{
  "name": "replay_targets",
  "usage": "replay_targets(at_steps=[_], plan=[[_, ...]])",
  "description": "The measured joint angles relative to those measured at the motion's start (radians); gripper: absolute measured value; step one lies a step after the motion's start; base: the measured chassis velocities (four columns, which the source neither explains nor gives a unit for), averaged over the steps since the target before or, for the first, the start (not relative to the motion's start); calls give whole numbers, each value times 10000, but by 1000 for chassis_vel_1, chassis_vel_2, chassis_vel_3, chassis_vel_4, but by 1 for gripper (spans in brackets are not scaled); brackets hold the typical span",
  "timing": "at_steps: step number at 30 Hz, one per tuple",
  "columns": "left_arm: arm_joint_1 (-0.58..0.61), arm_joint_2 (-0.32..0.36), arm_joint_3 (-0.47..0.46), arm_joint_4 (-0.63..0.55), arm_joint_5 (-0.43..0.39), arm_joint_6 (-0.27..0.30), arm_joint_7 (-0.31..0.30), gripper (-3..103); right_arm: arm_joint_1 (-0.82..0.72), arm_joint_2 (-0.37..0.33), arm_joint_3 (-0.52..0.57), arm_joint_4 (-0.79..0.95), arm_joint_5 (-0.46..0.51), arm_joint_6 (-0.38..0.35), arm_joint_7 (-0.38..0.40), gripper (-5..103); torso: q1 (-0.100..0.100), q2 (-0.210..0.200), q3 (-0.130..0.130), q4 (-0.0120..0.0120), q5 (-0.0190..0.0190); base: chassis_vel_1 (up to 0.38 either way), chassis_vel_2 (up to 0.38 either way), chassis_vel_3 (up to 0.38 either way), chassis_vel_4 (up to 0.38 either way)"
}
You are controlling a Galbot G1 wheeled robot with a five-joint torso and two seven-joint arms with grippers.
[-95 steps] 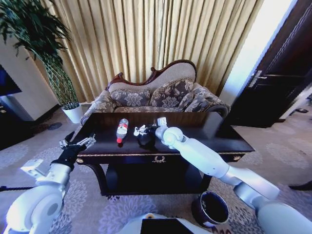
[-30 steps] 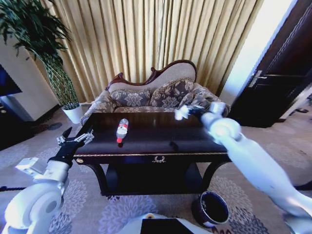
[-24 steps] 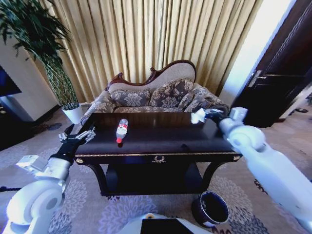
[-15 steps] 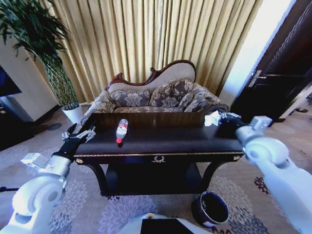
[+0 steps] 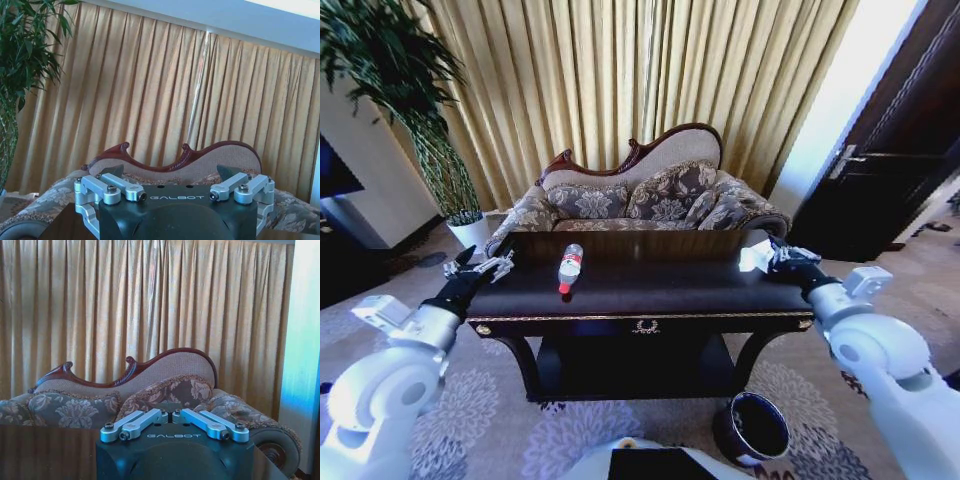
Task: Move to the front of the table and place the trash on the table into the trash bin.
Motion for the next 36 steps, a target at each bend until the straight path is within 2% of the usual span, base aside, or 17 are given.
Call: replay_targets(at_steps=[20, 36], plan=[[343, -290, -15, -180, 143, 51, 5, 100, -113, 131, -182, 479, -62, -38, 55, 0, 0, 0, 0, 1, -2, 0, 0, 0, 0], [434, -414, 110, -299, 354, 1, 22, 100, -166, 137, -95, 523, -57, -37, 59, 0, -1, 1, -1, 1, -3, 97, -90, -93, 91]])
